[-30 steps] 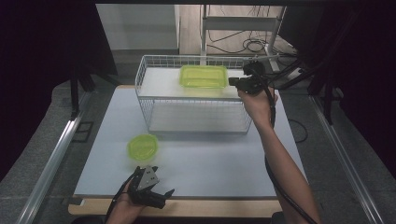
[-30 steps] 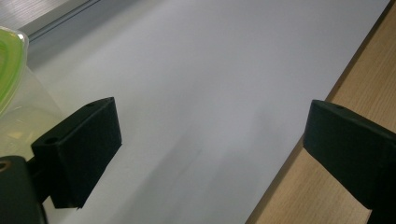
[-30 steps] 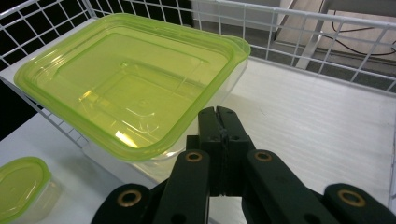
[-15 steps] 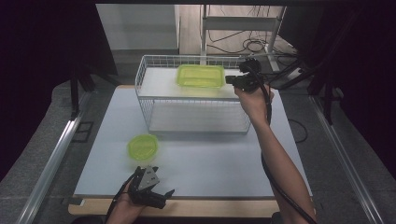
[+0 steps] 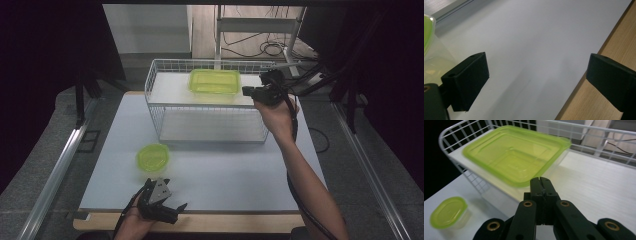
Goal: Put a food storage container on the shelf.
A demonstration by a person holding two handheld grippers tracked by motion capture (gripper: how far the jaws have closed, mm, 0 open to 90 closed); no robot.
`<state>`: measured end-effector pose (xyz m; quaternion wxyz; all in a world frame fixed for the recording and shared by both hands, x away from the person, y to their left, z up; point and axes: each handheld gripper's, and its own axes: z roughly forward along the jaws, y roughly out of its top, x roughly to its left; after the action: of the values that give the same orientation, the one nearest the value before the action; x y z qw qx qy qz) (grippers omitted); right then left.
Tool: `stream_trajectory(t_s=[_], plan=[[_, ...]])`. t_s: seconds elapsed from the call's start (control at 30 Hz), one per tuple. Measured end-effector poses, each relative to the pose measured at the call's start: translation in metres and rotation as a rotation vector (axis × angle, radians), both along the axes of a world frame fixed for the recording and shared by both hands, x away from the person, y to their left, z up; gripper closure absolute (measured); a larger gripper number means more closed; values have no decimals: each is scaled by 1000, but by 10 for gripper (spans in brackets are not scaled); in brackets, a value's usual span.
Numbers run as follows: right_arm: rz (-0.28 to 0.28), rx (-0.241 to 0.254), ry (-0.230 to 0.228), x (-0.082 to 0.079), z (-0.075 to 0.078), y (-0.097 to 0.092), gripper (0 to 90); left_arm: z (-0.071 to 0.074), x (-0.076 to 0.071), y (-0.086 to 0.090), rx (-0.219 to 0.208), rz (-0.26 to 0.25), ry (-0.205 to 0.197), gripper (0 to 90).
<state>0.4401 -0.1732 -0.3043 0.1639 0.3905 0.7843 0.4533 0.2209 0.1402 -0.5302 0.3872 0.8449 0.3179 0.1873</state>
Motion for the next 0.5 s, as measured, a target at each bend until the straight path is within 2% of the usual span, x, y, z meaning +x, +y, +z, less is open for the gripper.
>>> stream_trajectory(t_s=[0.2, 0.4, 0.5], plan=[[62, -1, 2, -8, -7, 13, 894, 0, 0, 1, 2, 2, -2, 44], [61, 1, 10, -2, -11, 20, 894, 1, 0, 3, 0, 4, -3, 44], [68, 6, 13, -4, -12, 22, 894, 1, 0, 3, -2, 5, -4, 44]])
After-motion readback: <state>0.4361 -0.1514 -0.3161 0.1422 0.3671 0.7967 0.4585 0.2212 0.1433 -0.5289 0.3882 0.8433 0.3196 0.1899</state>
